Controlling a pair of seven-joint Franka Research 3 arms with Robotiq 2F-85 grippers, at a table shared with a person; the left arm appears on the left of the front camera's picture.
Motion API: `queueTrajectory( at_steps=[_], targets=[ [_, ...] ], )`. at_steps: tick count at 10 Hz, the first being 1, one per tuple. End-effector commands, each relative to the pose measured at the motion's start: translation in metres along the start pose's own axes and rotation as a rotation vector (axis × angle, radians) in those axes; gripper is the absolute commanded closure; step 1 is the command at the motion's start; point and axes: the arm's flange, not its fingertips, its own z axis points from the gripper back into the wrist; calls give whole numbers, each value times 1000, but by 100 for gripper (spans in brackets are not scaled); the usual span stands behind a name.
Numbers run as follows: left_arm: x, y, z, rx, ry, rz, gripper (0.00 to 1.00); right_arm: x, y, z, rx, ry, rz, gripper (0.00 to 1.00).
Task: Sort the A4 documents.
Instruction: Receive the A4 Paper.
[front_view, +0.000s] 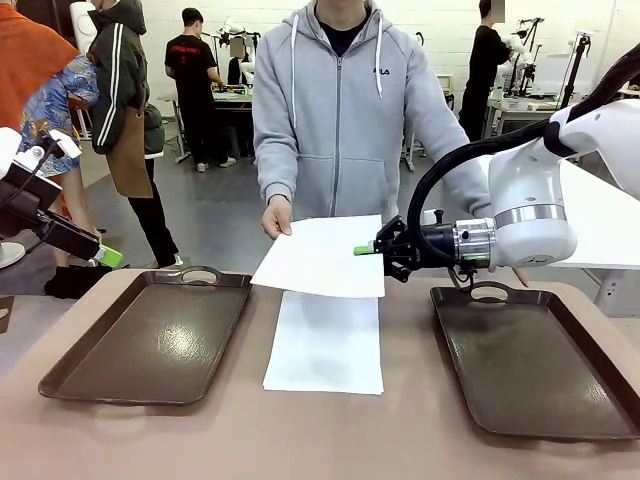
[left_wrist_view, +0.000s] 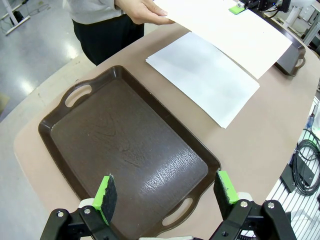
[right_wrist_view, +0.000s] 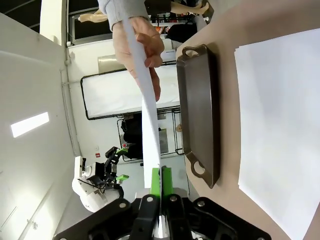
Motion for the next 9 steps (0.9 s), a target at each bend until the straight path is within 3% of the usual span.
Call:
queueTrajectory(
  at_steps=[1,3,4,5,9],
  targets=[
    [-1,0,0,-7,-2,2,0,2,-2,1,-6,13,-18,100],
    [-1,0,0,-7,-2,2,0,-6,4,2,-66,66,75,100],
    [-1,0,0,-7,-2,2,0,-9,7,9,-233,197,261,100],
    [-1,0,0,-7,-2,2,0,-2,0,0,-29,22,24,100],
    [-1,0,0,-7,-2,2,0,-2,0,0,-29,22,24,100]
  ],
)
